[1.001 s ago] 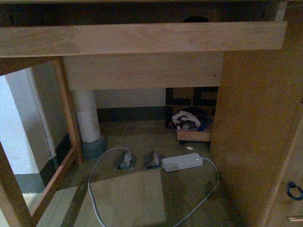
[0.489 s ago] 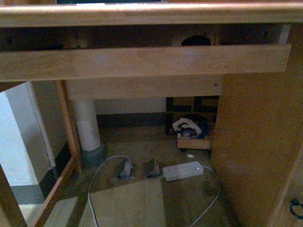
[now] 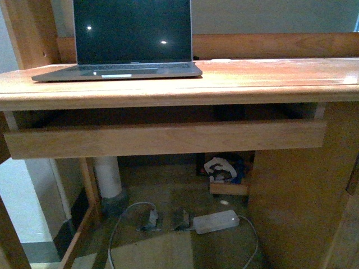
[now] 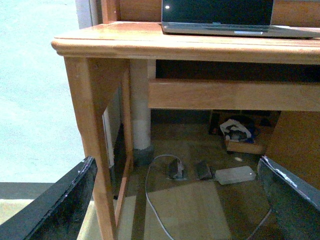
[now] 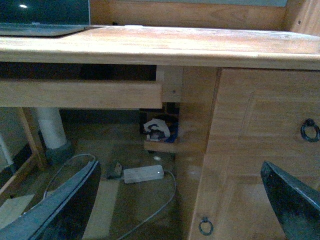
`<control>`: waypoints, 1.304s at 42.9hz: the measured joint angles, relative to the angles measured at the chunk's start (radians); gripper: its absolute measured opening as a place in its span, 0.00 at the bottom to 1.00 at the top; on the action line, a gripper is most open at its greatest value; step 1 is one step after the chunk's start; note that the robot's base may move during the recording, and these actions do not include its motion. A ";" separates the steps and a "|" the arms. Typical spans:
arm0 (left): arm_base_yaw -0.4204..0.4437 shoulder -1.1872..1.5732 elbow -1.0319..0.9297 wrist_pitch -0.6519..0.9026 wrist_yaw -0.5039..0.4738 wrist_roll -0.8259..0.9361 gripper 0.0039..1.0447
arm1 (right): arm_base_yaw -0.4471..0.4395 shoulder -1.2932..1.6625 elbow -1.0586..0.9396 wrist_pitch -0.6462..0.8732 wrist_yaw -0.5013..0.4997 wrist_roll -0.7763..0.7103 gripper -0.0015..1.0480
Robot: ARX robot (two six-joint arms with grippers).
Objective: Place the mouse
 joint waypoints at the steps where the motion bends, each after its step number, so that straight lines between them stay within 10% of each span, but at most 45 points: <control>1: 0.000 0.000 0.000 -0.001 0.002 0.000 0.94 | 0.000 0.000 0.000 0.000 -0.001 0.000 0.94; 24: 0.000 0.002 0.000 0.005 -0.002 -0.001 0.94 | 0.000 0.000 0.000 0.000 -0.001 0.000 0.94; 56: -0.043 1.528 0.386 1.067 0.182 -0.878 0.94 | 0.000 0.000 0.000 0.000 -0.001 0.000 0.94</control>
